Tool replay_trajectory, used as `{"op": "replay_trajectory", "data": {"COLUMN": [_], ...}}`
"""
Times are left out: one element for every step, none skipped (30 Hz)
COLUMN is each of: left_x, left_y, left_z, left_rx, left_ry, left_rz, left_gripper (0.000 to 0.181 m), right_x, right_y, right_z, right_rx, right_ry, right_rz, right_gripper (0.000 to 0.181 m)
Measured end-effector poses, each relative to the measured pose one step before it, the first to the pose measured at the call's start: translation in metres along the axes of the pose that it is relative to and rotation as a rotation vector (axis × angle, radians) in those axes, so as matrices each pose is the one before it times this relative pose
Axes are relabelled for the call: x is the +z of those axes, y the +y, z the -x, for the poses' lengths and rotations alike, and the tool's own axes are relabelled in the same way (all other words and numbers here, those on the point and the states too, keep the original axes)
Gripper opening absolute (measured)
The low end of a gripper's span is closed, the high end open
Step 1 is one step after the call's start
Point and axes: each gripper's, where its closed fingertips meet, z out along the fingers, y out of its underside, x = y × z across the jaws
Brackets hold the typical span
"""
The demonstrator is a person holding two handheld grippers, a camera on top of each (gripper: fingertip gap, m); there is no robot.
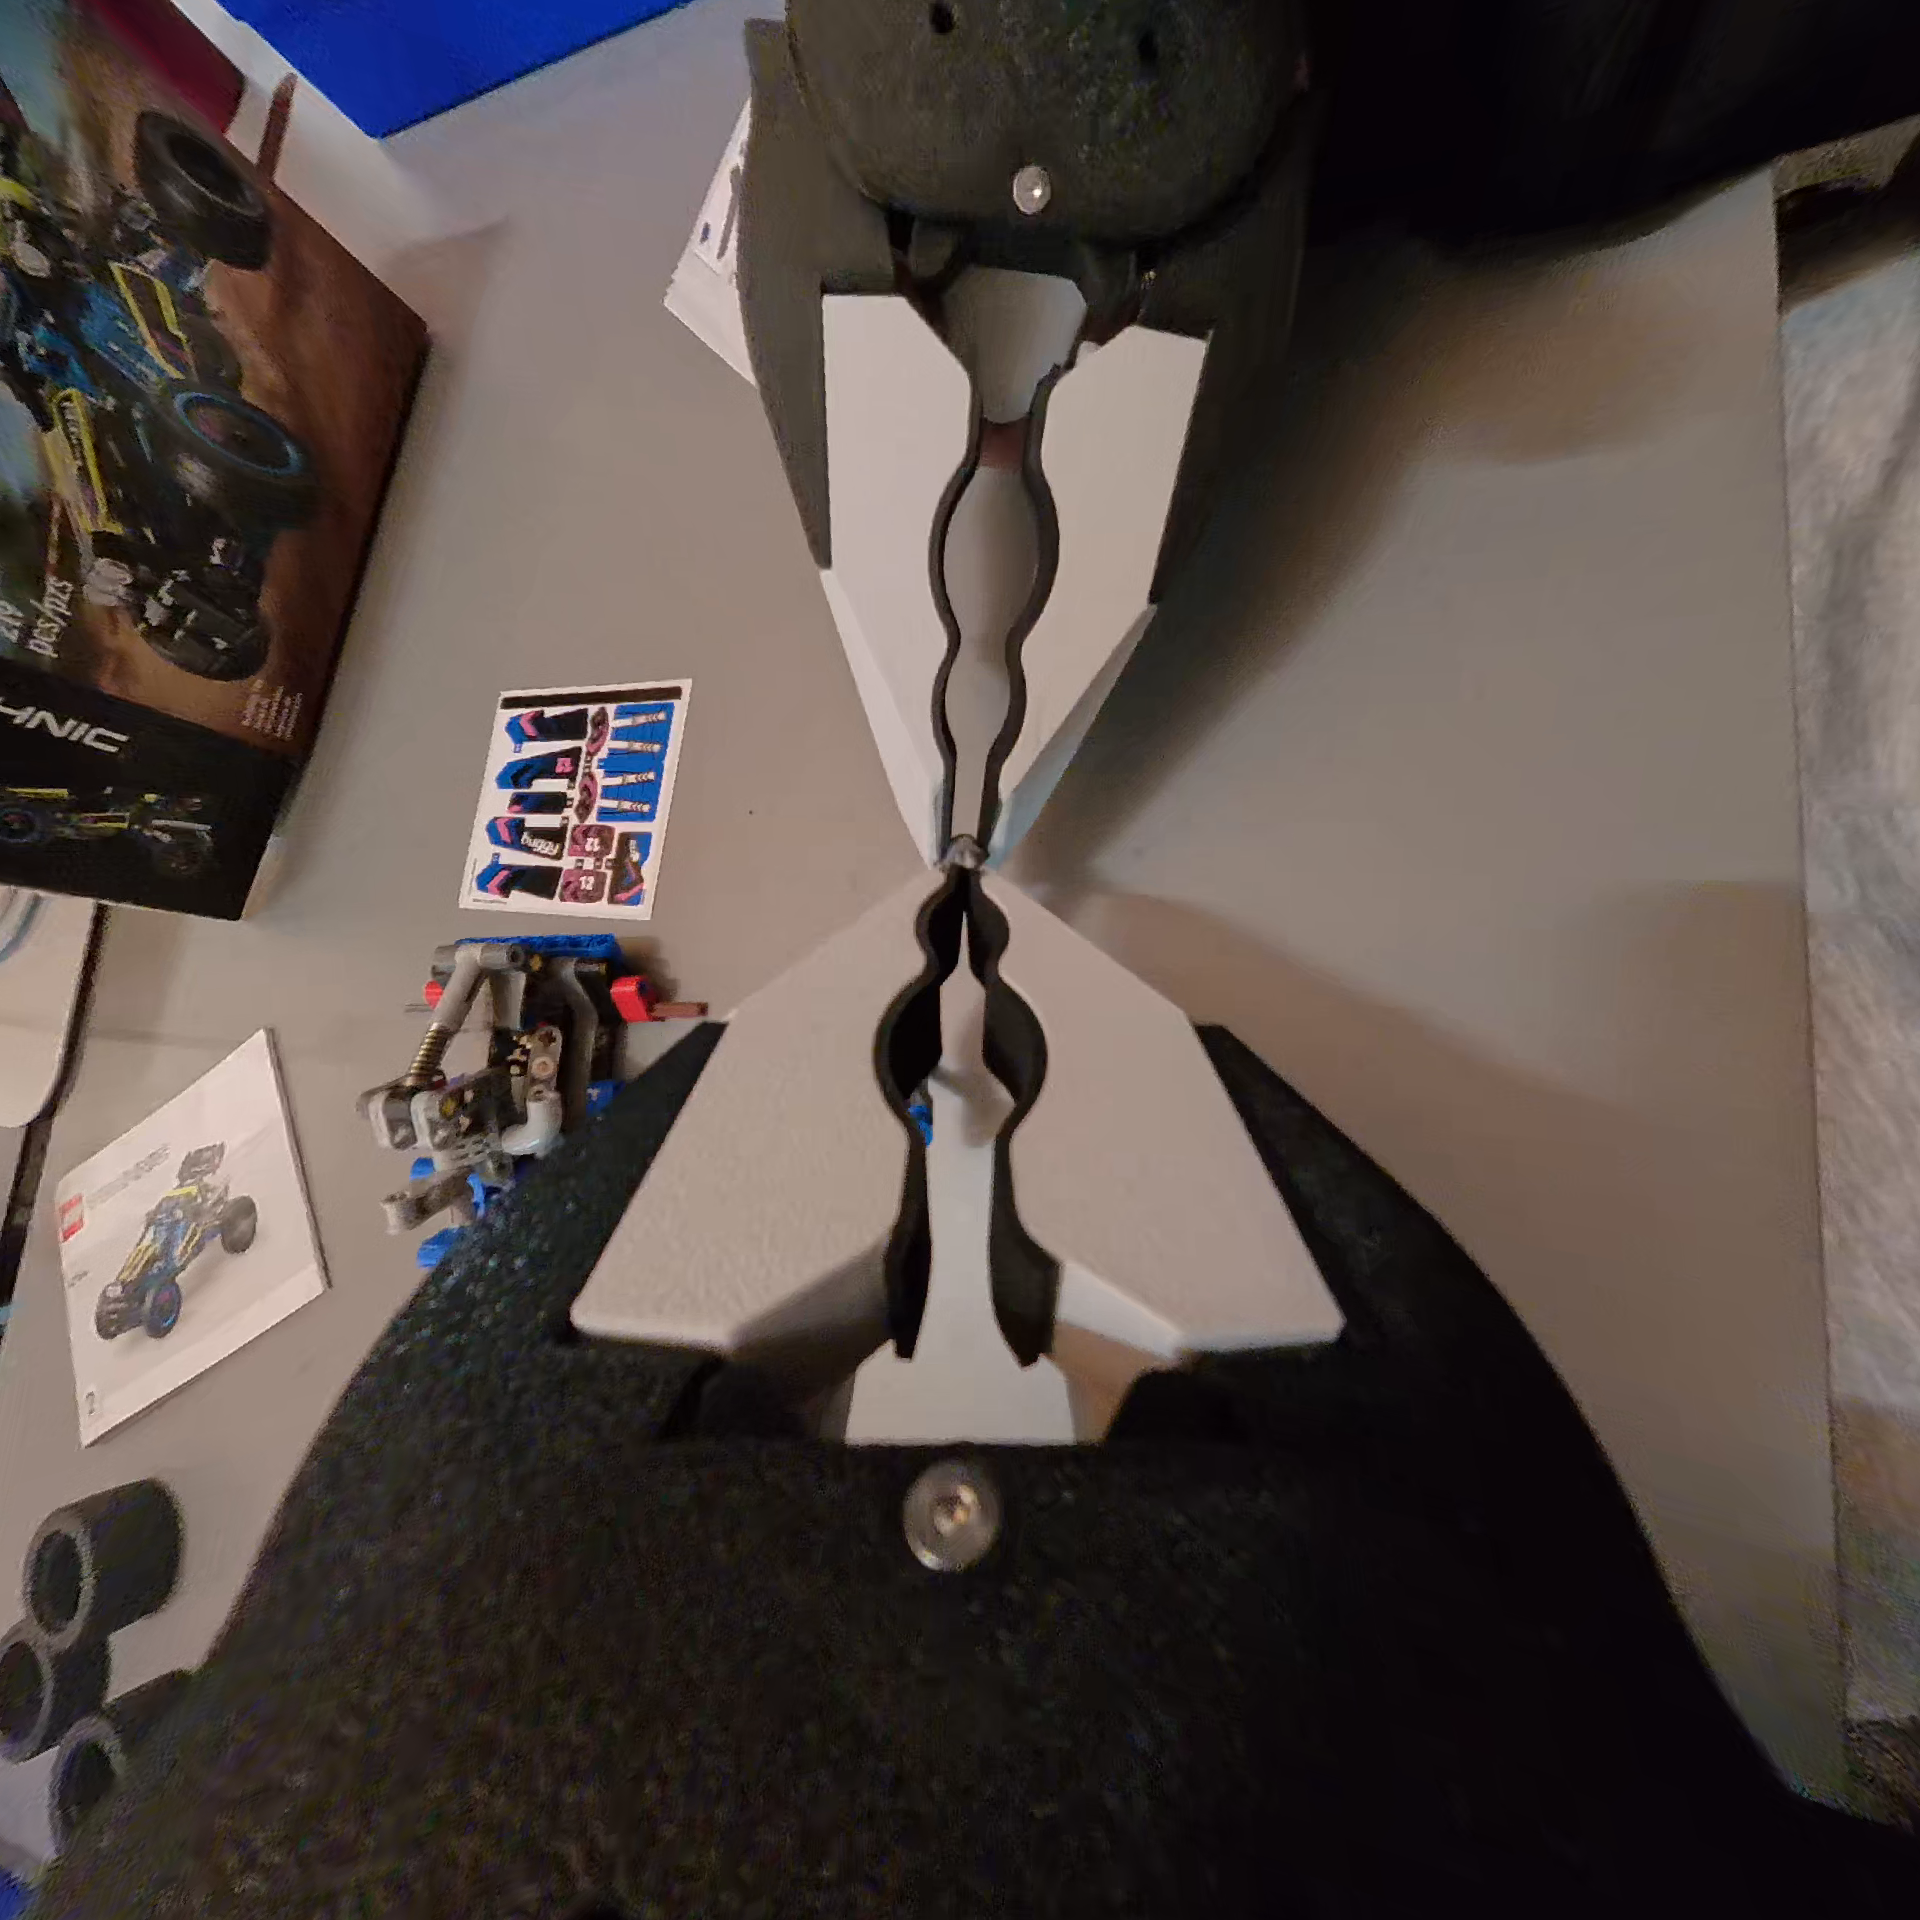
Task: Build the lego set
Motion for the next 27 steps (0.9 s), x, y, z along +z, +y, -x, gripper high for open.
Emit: {"op": "replay_trajectory", "data": {"left_x": [0.00054,0.00024,-0.00002,-0.00038,0.00012,0.00173,0.00414,0.00528,0.00408,0.00103,-0.00146,-0.00128,-0.00036,0.00038,-0.00001,-0.00125,-0.00246,-0.00289,-0.00220,-0.00065,0.00085,0.00184,0.00211,0.00161,0.00051,-0.00031,-0.00175], "left_y": [-0.00024,0.00019,0.00023,0.00065,0.00309,0.00827,0.01138,0.00305,-0.00056,-0.00700,-0.00834,-0.00146,0.00403,0.00389,0.00155,-0.00054,-0.00267,-0.00502,-0.00634,-0.00566,-0.00399,-0.00167,0.00069,0.00235,0.00322,0.00238,0.00066], "left_z": [0.00075,0.00040,0.00036,0.00143,-0.00090,-0.00093,0.00339,0.00562,0.00088,-0.00492,-0.00225,-0.00140,-0.00252,-0.00201,0.00075,0.00366,0.00429,0.00357,0.00337,-0.00029,-0.00145,-0.00016,-0.00042,0.00174,0.00190,0.00107,0.00184], "left_rx": [0.0137,0.0136,0.0062,0.0067,0.0031,0.0057,0.0244,0.0278,-0.0050,-0.0254,-0.0321,-0.0072,-0.0121,-0.0230,-0.0235,-0.0181,-0.0020,0.0112,0.0084,0.0085,0.0125,0.0186,0.0236,0.0233,0.0250,0.0200,0.0092], "left_ry": [-0.0129,-0.0104,-0.0071,-0.0136,0.0023,0.0019,-0.0329,-0.0508,-0.0069,0.0416,0.0214,0.0108,0.0227,0.0263,0.0094,-0.0153,-0.0289,-0.0315,-0.0340,-0.0141,-0.0122,-0.0231,-0.0208,-0.0305,-0.0262,-0.0179,-0.0193], "left_rz": [0.0138,0.0172,0.0158,0.0155,0.0272,0.0567,0.0737,0.0186,-0.0080,-0.0544,-0.0607,-0.0184,0.0078,-0.0015,-0.0181,-0.0208,-0.0191,-0.0252,-0.0292,-0.0254,-0.0158,-0.0017,0.0136,0.0238,0.0284,0.0188,0.0035], "left_gripper": [0.000,0.000,0.000,0.000,0.000,0.000,0.000,0.000,0.000,0.000,0.000,0.000,0.000,0.000,0.000,0.002,0.007,0.010,0.014,0.016,0.016,0.016,0.014,0.010,0.006,0.006,0.008], "right_x": [-0.00004,-0.00029,0.00005,-0.00045,-0.00106,-0.00122,-0.00171,-0.00249,-0.00038,0.00120,0.00142,0.00013,-0.00370,-0.00506,-0.00268,-0.00012,0.00079,0.00057,0.00042,0.00072,0.00066,0.00039,0.00017,-0.00008,0.00036,0.00020,-0.00059], "right_y": [0.00072,0.00044,0.00017,-0.00029,-0.00020,-0.00038,-0.00284,-0.01107,-0.00798,0.01221,0.01845,0.00833,-0.00383,-0.00584,0.00035,0.00272,0.00067,-0.00082,-0.00119,-0.00163,-0.00182,-0.00311,-0.00499,-0.00532,-0.00201,-0.00167,-0.00064], "right_z": [-0.00047,-0.00069,0.00014,-0.00100,-0.00284,-0.00337,-0.00339,0.00118,-0.00041,-0.00720,-0.00726,0.00247,0.00329,-0.00091,-0.00293,-0.00103,0.00040,-0.00052,-0.00062,0.00062,0.00050,0.00143,0.00072,-0.00129,0.00142,0.00073,-0.00161], "right_rx": [-0.0118,-0.0125,0.0027,0.0036,-0.0032,-0.0003,0.0131,0.0288,0.0298,-0.0688,-0.0605,-0.0038,0.0426,0.0268,-0.0002,-0.0160,-0.0135,-0.0121,-0.0220,-0.0301,-0.0298,-0.0246,-0.0132,-0.0015,-0.0010,0.0021,-0.0009], "right_ry": [0.0093,0.0100,-0.0001,0.0068,0.0192,0.0217,0.0157,-0.0165,0.0024,0.0562,0.0517,-0.0241,-0.0381,-0.0074,0.0094,0.0031,0.0001,0.0114,0.0151,0.0113,0.0136,0.0033,0.0055,0.0162,-0.0064,-0.0029,0.0114], "right_rz": [0.0097,0.0078,0.0018,-0.0009,0.0039,0.0002,-0.0209,-0.0669,-0.0341,0.0800,0.1019,0.0252,-0.0503,-0.0529,-0.0025,0.0131,0.0027,0.0022,0.0032,-0.0028,-0.0016,-0.0049,-0.0153,-0.0191,-0.0015,-0.0081,-0.0032], "right_gripper": [0.004,0.004,0.004,0.004,0.004,0.004,0.004,0.004,0.003,0.004,0.004,0.004,0.005,0.005,0.005,0.005,0.005,0.005,0.005,0.004,0.005,0.005,0.005,0.005,0.005,0.005,0.004]}}
